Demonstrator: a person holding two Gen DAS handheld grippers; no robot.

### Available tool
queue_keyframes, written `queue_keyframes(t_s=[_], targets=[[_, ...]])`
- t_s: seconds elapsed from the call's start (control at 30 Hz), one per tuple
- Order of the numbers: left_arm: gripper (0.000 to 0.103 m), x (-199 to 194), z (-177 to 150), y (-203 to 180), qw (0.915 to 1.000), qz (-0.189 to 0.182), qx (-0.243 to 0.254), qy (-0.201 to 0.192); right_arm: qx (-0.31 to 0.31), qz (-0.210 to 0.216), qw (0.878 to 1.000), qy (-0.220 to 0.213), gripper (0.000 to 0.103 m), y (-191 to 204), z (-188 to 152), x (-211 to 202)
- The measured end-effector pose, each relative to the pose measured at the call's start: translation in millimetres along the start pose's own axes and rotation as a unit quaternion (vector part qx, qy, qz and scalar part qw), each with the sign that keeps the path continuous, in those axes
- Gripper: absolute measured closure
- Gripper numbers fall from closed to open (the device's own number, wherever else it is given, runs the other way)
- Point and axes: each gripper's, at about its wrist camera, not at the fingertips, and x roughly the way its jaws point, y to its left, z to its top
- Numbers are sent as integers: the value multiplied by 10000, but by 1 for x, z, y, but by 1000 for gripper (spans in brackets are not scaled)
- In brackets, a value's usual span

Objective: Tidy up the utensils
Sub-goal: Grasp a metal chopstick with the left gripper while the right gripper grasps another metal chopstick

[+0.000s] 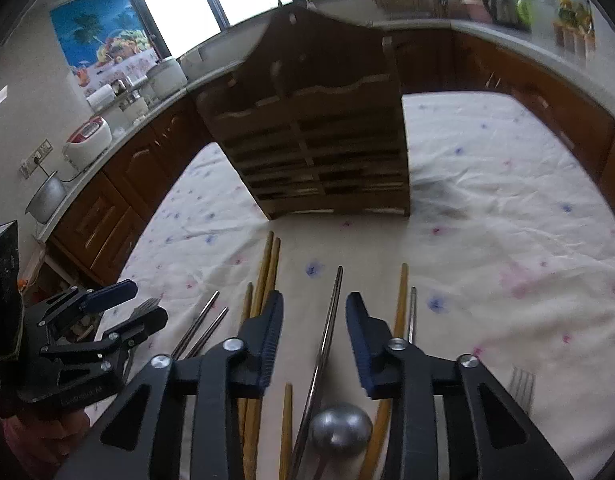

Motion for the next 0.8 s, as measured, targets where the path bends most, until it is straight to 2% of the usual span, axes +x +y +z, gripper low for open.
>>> queue_keyframes(t_s=[0.3, 0.4, 0.63, 0.73, 0.77, 0.8], targets=[[72, 44, 14, -12, 9988, -209, 299, 318, -111, -138, 9993, 335, 80, 0, 11, 27], [74, 58, 15, -11, 9978, -316, 332, 478, -161, -188, 9987, 443, 80, 0, 14, 33], [75, 67, 17, -12, 9972, -400, 492, 392, -405, -281, 9978, 451, 82, 5, 19, 38], [90, 67, 16, -13, 9971, -447, 536, 318, -628, -566, 9955, 436, 92, 10, 19, 39], [97, 65, 15, -12, 9971, -460, 523, 317, -613, -569, 9956, 426, 97, 9, 19, 38], [98, 65, 15, -11, 9971, -476, 502, 322, -536, -494, 9964, 425, 97, 5, 20, 37]])
